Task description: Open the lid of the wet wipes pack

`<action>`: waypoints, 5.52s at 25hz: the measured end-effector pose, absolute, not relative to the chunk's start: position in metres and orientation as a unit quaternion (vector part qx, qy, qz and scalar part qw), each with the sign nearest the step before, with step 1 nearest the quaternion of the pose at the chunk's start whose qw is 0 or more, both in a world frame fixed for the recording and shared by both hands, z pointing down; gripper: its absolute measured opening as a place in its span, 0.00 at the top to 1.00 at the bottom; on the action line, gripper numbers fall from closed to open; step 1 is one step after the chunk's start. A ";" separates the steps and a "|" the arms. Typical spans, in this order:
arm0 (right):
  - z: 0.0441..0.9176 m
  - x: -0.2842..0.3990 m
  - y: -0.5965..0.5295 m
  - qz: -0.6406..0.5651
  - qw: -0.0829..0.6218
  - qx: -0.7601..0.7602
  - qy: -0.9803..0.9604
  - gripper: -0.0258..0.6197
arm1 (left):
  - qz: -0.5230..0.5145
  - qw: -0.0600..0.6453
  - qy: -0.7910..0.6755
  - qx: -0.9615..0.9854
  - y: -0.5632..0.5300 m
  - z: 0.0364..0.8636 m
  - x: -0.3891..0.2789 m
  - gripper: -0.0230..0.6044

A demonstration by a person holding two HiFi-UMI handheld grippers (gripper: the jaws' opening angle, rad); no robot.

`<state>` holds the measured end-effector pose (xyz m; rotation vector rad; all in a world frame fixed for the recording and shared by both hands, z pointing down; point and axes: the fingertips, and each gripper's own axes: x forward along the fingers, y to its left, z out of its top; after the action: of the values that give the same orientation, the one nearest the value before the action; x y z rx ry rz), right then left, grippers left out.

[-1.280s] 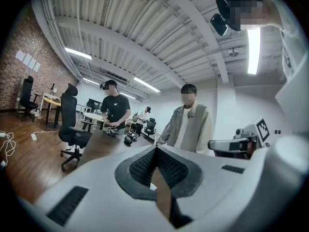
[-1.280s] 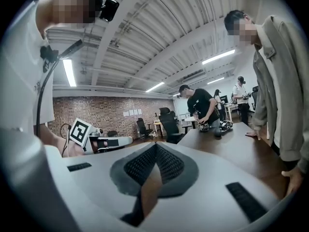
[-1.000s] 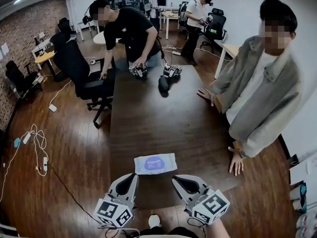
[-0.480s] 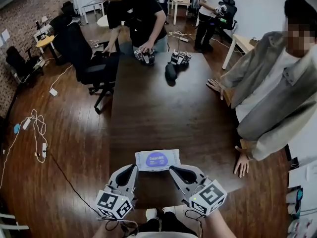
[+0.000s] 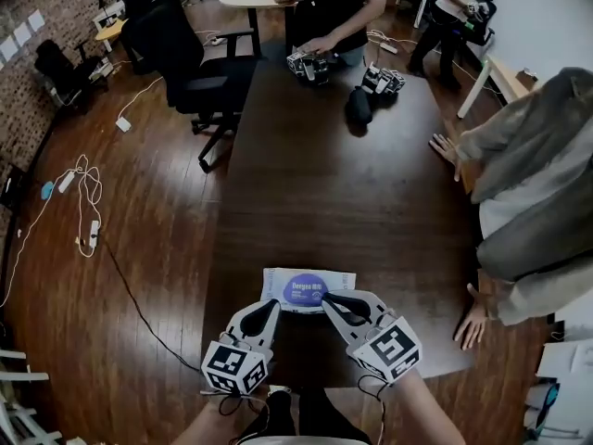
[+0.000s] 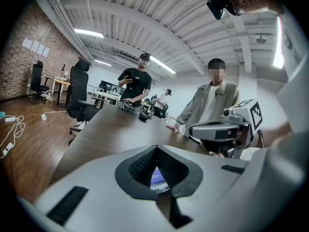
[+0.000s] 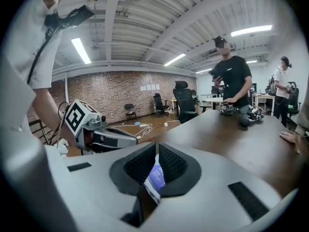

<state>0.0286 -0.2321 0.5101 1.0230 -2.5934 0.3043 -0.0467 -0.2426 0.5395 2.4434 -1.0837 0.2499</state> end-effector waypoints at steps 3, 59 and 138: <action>0.534 0.025 -0.243 0.105 0.201 0.324 -0.919 0.95 | 0.112 0.240 -0.397 0.879 -0.250 0.568 -0.037 0.96; 0.668 0.009 -0.272 0.190 0.389 0.111 -0.895 0.47 | 0.234 0.330 -0.417 0.814 -0.250 0.659 -0.031 0.96; 0.406 0.051 -0.103 0.122 0.030 0.530 -0.838 0.95 | 0.019 0.129 -0.359 0.924 -0.158 0.404 -0.083 0.96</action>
<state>0.0509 -0.1028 0.4061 1.6349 -2.5849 0.3746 -0.0827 -0.1583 0.4043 2.6865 -1.0447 0.0552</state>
